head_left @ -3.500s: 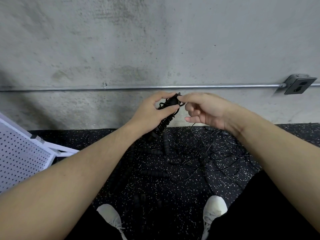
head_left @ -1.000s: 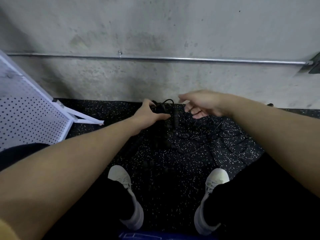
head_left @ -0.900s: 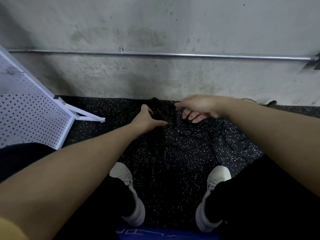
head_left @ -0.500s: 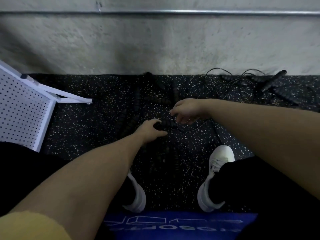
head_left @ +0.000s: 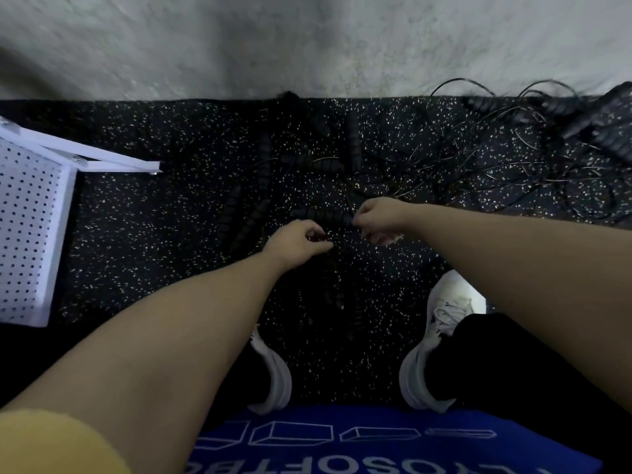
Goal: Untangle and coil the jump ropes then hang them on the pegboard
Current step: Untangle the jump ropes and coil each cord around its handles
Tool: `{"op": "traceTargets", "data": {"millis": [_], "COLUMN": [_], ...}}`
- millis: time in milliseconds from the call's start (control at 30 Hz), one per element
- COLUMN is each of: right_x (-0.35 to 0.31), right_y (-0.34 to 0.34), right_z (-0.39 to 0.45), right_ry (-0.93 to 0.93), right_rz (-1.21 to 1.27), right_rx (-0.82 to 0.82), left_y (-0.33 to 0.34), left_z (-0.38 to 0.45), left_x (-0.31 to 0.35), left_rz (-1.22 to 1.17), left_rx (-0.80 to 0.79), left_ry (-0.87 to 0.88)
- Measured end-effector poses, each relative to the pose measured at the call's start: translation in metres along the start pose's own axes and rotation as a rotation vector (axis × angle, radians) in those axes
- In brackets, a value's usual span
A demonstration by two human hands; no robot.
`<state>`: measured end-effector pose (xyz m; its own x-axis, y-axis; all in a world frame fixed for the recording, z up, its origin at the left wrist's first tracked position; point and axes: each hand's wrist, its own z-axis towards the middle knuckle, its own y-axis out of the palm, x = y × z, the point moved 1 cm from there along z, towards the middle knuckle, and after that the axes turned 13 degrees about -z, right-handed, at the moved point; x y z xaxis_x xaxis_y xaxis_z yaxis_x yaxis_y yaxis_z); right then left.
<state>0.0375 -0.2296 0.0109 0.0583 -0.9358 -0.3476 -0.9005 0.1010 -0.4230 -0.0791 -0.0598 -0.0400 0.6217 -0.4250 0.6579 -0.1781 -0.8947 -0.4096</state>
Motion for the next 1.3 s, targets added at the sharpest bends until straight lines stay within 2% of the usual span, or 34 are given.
{"op": "traceTargets", "data": {"millis": [67,167,300,400,567,667,767,933,1067,1167,1233,1300], "right_x": [0.001,-0.001,-0.003,-0.002,-0.002,-0.007,-0.017,-0.048,-0.067,-0.081,-0.090,-0.100], "right_y": [0.002,0.004,0.009,0.018,0.028,0.030,0.026,-0.007,-0.039,-0.053,-0.058,-0.060], "right_z": [0.013,0.029,0.045,0.059,0.076,0.079,0.074,0.047,0.006,-0.034,-0.063,-0.093], "right_ry": [-0.030,-0.073,-0.095,-0.091,-0.089,-0.092,-0.110,-0.153,-0.228,-0.304,-0.368,-0.431], "right_rz": [-0.015,-0.088,-0.207,-0.290,-0.398,-0.459,-0.493,-0.159,0.002,0.037,0.050,0.057], "right_rx": [0.067,0.167,0.191,0.181,0.235,0.246,0.297,0.317,0.457,0.520,0.552,0.588], "left_y": [-0.003,-0.007,-0.008,-0.005,-0.001,-0.001,0.000,-0.021,-0.057,-0.083,-0.096,-0.104], "left_z": [0.008,0.022,0.037,0.048,0.062,0.065,0.061,0.048,0.018,-0.011,-0.029,-0.050], "left_x": [0.004,0.009,0.012,0.009,0.001,0.000,0.005,0.051,0.103,0.138,0.160,0.179], "left_rz": [-0.042,0.004,0.231,0.414,0.476,0.363,0.248,0.086,-0.155,-0.470,-0.707,-0.721], "left_rx": [0.111,0.162,0.128,0.061,0.078,0.124,0.176,0.242,0.428,0.588,0.484,0.381], "left_ry": [0.020,0.061,0.105,0.069,0.060,0.097,0.211,0.383,0.455,0.380,0.247,0.211]}}
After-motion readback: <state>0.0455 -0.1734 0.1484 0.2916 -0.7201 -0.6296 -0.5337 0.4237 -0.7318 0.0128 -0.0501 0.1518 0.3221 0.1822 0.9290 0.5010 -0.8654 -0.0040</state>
